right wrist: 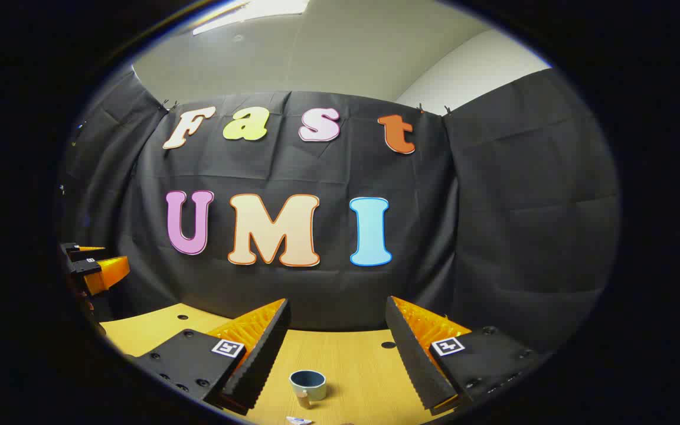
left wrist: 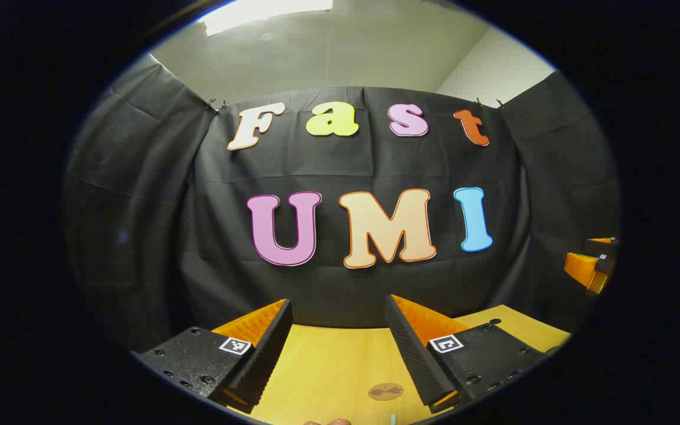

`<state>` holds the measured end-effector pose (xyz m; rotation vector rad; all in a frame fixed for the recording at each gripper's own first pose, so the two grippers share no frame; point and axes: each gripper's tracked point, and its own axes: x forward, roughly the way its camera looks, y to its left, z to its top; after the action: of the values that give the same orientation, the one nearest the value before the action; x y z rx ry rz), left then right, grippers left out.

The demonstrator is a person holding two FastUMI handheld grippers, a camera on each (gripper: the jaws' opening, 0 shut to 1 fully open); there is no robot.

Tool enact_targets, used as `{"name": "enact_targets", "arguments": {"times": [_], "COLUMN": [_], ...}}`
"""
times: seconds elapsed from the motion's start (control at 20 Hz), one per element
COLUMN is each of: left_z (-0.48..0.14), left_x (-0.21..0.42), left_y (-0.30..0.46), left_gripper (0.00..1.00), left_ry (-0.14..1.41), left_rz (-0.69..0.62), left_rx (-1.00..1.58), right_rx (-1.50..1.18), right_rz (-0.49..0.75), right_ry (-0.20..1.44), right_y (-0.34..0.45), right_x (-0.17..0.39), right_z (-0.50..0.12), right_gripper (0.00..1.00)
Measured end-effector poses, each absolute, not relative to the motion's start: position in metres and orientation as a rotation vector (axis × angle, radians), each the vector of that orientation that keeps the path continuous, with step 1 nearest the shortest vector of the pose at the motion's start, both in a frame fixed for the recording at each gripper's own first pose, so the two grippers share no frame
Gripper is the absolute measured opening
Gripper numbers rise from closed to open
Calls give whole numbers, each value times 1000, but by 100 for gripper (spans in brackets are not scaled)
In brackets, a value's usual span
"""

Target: Put the toothbrush and toothpaste on the desktop into the cup, then pick up the cup and place it on the coaster on the desktop.

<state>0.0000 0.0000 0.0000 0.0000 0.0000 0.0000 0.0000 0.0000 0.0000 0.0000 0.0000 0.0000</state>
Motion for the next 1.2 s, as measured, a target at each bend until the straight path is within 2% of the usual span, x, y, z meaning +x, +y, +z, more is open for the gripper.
{"name": "enact_targets", "arguments": {"times": [0.2, 0.25, 0.6, 1.15, 1.2], "left_z": [2, 1, -4, -3, -2], "left_x": [0, 1, 7, 6, 6], "left_y": [9, 10, 7, 4, 3], "left_gripper": [93, 94, 94, 93, 94], "left_ry": [-6, -7, 7, 2, 0], "left_rz": [19, 24, 7, -4, -4], "left_rx": [3, 2, 22, 18, 18], "right_rx": [-19, -27, -41, -55, -56], "right_rz": [-17, -16, -4, 24, 26], "right_ry": [-23, -26, -16, -31, -26], "right_y": [0, 1, 8, 18, 18], "right_x": [0, 0, 1, 3, 4], "right_z": [6, 6, 0, 3, 0], "right_gripper": [96, 99, 96, 99, 96]}}
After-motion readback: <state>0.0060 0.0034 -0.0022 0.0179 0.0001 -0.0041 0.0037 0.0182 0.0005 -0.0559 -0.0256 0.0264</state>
